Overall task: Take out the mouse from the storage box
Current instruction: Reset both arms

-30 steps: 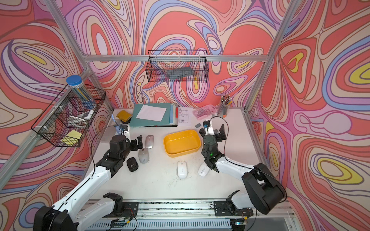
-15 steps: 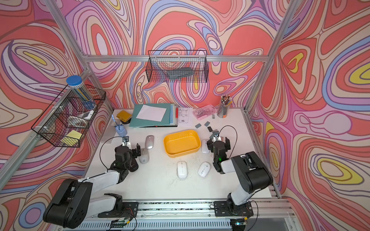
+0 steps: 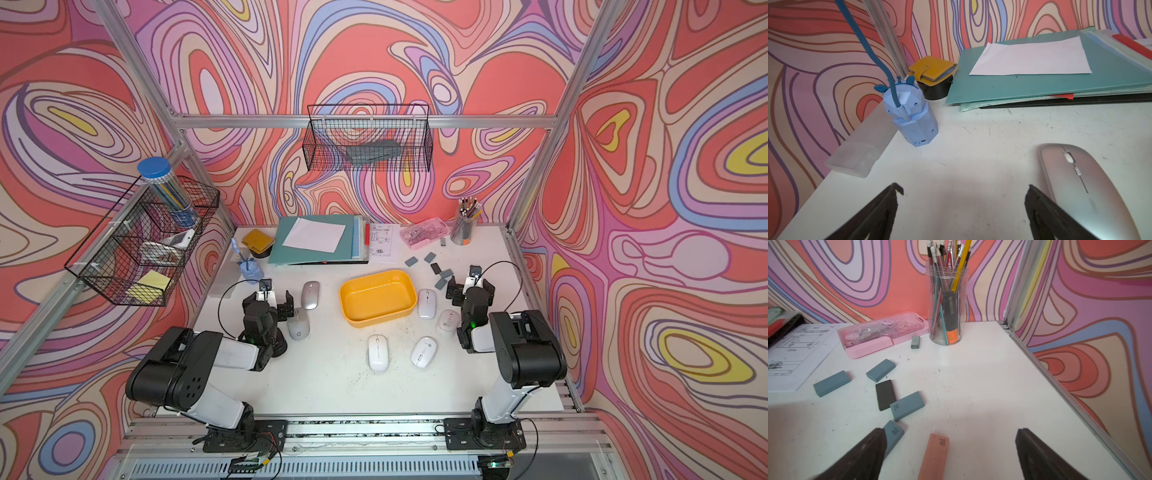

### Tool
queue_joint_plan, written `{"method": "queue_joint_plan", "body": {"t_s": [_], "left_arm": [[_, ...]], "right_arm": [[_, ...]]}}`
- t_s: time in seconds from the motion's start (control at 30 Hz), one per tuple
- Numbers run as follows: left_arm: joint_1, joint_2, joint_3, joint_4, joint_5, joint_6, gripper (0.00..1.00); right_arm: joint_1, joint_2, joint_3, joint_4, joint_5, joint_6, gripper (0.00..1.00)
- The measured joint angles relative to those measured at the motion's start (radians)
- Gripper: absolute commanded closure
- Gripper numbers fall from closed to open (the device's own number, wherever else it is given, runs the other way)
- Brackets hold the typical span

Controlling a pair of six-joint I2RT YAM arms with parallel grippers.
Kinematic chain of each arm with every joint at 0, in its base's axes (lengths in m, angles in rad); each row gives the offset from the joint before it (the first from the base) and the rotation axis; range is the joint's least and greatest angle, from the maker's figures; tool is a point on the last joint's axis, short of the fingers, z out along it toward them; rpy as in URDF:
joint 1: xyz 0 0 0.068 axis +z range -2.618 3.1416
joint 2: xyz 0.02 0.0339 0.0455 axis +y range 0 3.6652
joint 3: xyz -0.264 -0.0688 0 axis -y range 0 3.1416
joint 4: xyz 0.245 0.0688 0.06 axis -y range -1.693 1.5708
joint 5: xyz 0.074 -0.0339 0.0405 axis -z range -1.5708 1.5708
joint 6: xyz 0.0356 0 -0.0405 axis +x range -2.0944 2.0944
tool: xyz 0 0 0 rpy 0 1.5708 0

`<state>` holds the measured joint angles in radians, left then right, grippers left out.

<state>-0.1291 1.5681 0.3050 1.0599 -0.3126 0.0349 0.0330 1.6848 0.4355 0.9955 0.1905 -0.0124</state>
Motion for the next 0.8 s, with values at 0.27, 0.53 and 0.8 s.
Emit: {"method": "queue_joint_plan", "body": {"t_s": [0.27,0.53,0.8], "left_arm": [[0.017,-0.002,0.026,-0.045,0.002,-0.01,0.01],[0.017,-0.002,0.026,-0.052,0.002,-0.01,0.01],[0.017,-0.002,0.026,-0.052,0.002,-0.01,0.01]], "right_arm": [[0.0,0.0,0.012,-0.023,-0.077,0.007,0.02],[0.0,0.0,0.012,-0.023,-0.087,0.007,0.02],[-0.007,0.0,0.02,-0.034,-0.103,0.011,0.02]]}}
